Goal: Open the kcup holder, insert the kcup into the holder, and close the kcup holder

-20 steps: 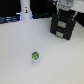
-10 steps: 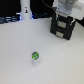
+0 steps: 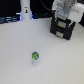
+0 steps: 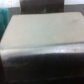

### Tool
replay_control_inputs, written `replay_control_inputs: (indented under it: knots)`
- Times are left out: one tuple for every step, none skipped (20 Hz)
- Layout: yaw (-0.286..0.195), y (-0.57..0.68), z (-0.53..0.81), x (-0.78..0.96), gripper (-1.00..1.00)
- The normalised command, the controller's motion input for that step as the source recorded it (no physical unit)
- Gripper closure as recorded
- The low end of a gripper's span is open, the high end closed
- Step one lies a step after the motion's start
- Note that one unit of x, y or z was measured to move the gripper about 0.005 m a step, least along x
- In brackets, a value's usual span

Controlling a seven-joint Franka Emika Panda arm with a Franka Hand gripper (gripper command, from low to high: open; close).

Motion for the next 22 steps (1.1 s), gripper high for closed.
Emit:
replay_control_inputs:
  knots:
    - [-0.018,0.02,-0.02,-0.1,1.0]
    - [-0.019,0.01,-0.02,-0.03,1.0]
    - [-0.018,-0.01,-0.01,0.05,1.0]
    - [-0.015,-0.06,-0.01,0.13,1.0]
    - [-0.019,-0.04,-0.01,0.18,1.0]
    - [-0.019,-0.04,0.0,0.23,1.0]
    - [-0.021,-0.04,-0.01,0.24,1.0]
    - [-0.032,-0.07,0.0,0.3,1.0]
    - [-0.021,-0.04,-0.01,0.14,1.0]
    - [-0.029,-0.09,0.0,0.19,1.0]
    - [-0.03,-0.06,0.0,0.16,1.0]
    - [-0.023,-0.06,-0.01,0.21,1.0]
    - [-0.03,-0.06,0.03,0.45,1.0]
    - [-0.042,-0.17,0.2,0.65,1.0]
    - [-0.033,-0.17,0.2,0.64,1.0]
    - [-0.023,-0.16,0.19,0.61,1.0]
    - [-0.019,-0.17,0.2,0.64,1.0]
    - [-0.016,-0.18,0.18,0.63,1.0]
    - [-0.017,-0.25,0.13,0.58,1.0]
    - [-0.014,-0.24,0.09,0.5,1.0]
    - [-0.014,-0.23,0.07,0.58,1.0]
    - [-0.022,-0.14,0.01,0.37,1.0]
